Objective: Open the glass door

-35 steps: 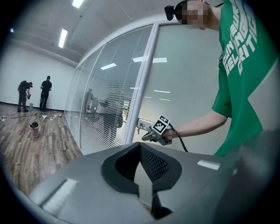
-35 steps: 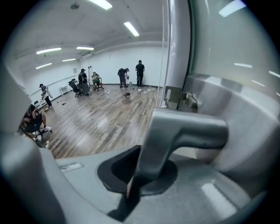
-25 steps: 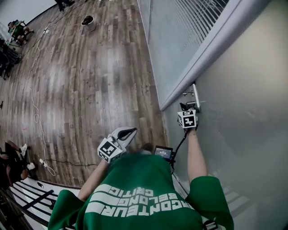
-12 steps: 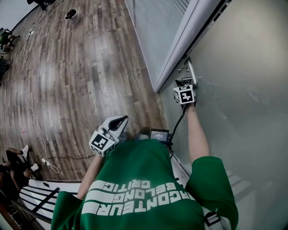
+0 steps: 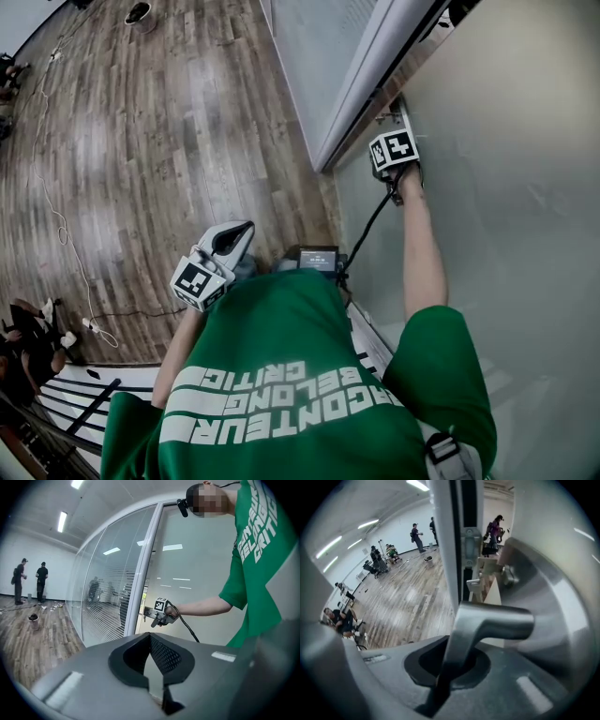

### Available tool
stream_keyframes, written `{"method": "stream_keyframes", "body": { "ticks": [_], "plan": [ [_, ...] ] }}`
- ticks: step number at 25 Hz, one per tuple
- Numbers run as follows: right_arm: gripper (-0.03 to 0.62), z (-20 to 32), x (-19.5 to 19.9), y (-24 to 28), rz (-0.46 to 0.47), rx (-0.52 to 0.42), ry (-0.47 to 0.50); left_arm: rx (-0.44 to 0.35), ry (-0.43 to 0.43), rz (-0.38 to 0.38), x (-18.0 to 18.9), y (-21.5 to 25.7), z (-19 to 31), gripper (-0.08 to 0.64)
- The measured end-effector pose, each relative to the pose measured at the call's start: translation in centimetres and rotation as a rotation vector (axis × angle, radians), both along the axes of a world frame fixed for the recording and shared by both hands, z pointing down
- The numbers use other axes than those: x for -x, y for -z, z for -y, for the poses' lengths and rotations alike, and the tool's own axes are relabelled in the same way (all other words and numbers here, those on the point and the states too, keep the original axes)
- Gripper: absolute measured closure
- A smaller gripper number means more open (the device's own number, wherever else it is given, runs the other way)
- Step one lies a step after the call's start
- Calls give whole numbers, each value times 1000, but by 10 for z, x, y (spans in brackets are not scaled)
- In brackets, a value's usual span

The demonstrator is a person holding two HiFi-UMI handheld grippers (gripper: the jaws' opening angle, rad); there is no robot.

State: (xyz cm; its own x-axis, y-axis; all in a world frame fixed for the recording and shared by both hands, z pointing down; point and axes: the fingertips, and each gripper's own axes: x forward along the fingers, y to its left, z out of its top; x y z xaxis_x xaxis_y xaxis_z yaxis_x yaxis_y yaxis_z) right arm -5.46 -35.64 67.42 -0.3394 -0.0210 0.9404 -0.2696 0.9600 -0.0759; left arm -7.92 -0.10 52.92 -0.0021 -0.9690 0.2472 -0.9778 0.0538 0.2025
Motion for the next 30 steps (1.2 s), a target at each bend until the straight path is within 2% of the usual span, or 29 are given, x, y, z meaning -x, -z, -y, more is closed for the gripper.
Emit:
{"method": "stream_keyframes", "body": {
  "ticks": [3,13,20,30],
  "plan": [
    [598,9,-5,5,-31,36,-50,-8,-9,0,-3,2,7,548],
    [598,34,-21,4,-32,21,-94,-15,-52,0,-15,3,22,548],
    [598,59,-26,2,-69,26,-107,-54,-64,4,-21,13,51,548],
    [598,107,-50,-22,-58,4,-163,-73,-269,-29,-51,-12,114,548]
  ]
}}
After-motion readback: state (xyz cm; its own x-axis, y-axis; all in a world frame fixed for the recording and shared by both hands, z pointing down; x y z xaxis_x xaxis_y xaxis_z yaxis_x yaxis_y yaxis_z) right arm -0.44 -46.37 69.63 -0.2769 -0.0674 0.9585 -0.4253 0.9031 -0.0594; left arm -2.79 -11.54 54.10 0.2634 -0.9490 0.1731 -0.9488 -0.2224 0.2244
